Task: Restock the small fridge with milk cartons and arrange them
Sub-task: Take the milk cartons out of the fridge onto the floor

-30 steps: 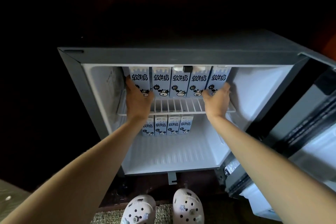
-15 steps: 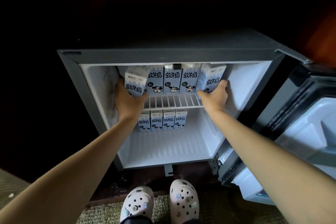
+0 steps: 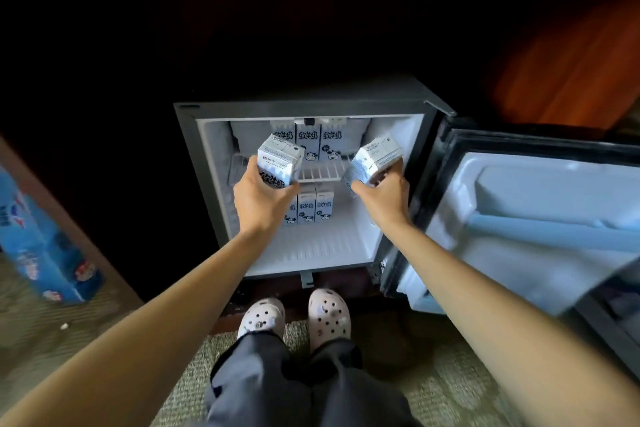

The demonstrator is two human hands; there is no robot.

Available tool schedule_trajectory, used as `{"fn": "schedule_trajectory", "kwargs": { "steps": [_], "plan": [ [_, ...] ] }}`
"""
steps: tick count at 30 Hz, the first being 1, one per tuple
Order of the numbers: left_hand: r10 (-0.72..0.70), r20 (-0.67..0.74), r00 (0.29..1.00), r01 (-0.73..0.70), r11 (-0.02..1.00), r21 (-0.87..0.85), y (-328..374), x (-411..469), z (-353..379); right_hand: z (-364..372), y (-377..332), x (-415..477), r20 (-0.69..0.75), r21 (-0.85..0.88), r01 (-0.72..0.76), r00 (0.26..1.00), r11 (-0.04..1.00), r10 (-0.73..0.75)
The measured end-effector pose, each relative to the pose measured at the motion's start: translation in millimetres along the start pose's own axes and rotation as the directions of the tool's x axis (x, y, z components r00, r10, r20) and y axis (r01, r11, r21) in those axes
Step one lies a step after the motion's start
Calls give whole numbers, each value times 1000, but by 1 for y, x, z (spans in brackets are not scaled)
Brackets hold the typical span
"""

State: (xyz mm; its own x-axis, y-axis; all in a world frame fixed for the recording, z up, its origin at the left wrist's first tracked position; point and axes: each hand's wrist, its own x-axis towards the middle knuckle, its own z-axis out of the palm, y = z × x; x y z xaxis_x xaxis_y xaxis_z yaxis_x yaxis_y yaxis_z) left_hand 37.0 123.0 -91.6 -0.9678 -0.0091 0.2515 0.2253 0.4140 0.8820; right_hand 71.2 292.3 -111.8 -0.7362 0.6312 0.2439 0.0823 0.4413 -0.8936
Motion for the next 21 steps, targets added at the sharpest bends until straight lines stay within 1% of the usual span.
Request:
{"fn": "schedule_trajectory", "kwargs": {
  "steps": [4, 6, 10, 13, 17, 21],
  "plan": [
    [3, 98, 995, 2, 999, -45, 28, -52, -5, -48, -3, -49, -16, -6, -36, 999, 999, 36],
    [19, 161, 987, -14, 999, -36, 42, -80, -2, -75, 1, -75, -58, 23, -74, 995, 997, 75],
    [44, 278, 959, -39, 999, -24, 66, -142, 13, -131, 23, -126, -159, -24, -154, 976, 988, 149],
    [36, 396, 918, -31, 999, -18, 75, -189, 30, -167, 52, -163, -224, -56, -204, 956, 977, 187],
    [-1, 537, 843, 10, 1000, -15, 73, -254, 57, -206, 95, -214, -294, -79, -332, 909, 940, 296],
    [-59, 642, 765, 38, 998, 47, 61, -312, 82, -232, 150, -270, -318, -3, -462, 841, 887, 437]
  ]
}}
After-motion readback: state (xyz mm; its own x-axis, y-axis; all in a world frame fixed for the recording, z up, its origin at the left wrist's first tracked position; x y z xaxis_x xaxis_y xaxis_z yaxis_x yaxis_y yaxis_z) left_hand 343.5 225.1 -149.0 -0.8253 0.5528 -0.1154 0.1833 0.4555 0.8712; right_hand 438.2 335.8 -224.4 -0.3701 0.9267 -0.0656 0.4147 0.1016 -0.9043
